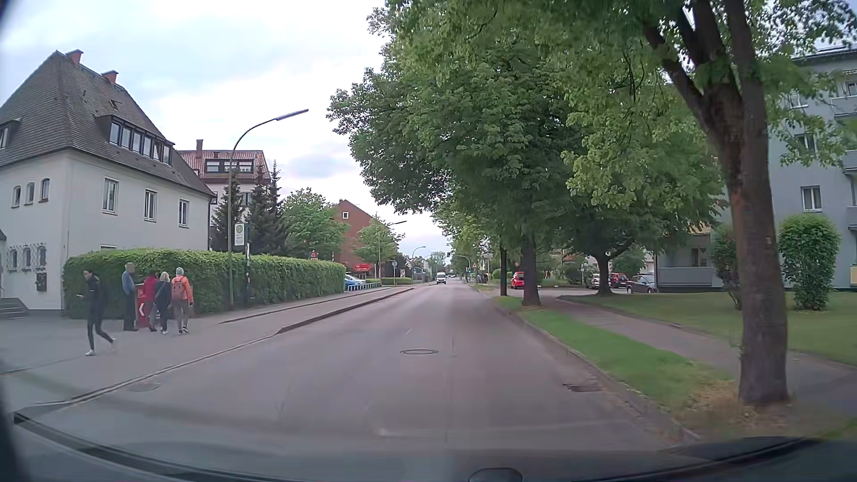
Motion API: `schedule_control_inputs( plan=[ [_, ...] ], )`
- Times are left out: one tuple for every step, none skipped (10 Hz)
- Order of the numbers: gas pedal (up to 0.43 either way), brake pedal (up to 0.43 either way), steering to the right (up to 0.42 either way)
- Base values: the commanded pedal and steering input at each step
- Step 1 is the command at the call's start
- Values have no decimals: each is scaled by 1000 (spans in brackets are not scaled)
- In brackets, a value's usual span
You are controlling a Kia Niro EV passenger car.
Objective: Follow the waypoints while adhering to traffic rules and regulations
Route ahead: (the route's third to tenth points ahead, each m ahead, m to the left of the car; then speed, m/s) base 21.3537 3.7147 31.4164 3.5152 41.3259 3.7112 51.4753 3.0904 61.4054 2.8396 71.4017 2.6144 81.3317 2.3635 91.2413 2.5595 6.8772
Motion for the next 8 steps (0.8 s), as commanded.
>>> schedule_control_inputs(
  plan=[
    [197,0,2],
    [197,0,2],
    [197,0,2],
    [197,0,2],
    [209,0,1],
    [209,0,1],
    [209,0,1],
    [209,0,1]
  ],
)
